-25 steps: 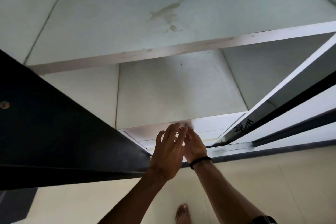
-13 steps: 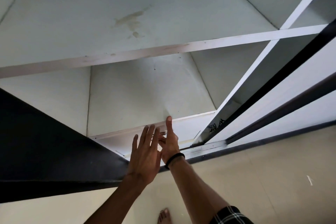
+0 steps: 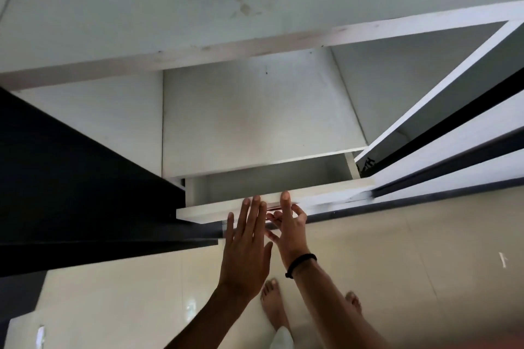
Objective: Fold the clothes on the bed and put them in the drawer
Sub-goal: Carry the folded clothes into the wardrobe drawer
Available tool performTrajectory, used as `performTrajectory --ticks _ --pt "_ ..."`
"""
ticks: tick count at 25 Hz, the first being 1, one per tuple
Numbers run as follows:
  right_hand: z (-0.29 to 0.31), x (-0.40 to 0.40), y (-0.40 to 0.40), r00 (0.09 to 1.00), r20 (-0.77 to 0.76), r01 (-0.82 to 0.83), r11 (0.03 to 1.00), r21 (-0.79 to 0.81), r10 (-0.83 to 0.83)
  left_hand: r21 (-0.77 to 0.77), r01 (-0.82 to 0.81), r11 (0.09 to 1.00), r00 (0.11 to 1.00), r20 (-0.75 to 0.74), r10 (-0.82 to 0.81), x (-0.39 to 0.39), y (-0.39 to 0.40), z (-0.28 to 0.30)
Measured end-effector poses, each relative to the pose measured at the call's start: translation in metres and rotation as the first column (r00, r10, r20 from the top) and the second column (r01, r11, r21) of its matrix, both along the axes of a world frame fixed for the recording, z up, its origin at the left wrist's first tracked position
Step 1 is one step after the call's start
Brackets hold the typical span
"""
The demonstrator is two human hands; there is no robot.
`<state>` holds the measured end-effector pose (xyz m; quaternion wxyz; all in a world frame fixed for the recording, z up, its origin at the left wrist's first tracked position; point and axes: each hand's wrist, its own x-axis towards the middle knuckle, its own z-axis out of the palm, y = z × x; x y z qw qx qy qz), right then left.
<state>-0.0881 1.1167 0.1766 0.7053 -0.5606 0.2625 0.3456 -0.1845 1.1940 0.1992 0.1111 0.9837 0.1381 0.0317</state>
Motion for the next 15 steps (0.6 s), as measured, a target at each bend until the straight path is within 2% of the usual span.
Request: performTrajectory --ticks 3,7,10,12,15 --pt "0.002 -0.033 -0.034 0.998 -0.036 -0.046 0.999 0.006 0.046 -0.091 -0.006 0.996 1.0 -0.019 0.004 -0.041 -0.029 0.007" --pt "0.016 -0.073 -0.069 0.993 -0.119 -0.005 0.998 0.058 0.012 -0.142 -0.023 0.99 0.999 -0.048 0.017 -0.079 -0.059 0.02" --pt "0.029 -0.099 -0.087 0.981 -0.193 0.057 0.991 0.123 -0.032 -0.234 -0.152 0.96 0.988 0.002 0.156 -0.087 -0.077 0.037" --pt "0.036 -0.112 -0.103 0.967 -0.252 0.086 0.982 0.168 -0.042 -0.233 -0.198 0.952 0.979 0.003 0.204 -0.082 -0.078 0.043" --pt "0.043 -0.127 -0.127 0.947 -0.32 0.092 0.975 0.202 -0.023 -0.22 -0.145 0.965 0.987 -0.103 0.125 -0.079 -0.074 0.045"
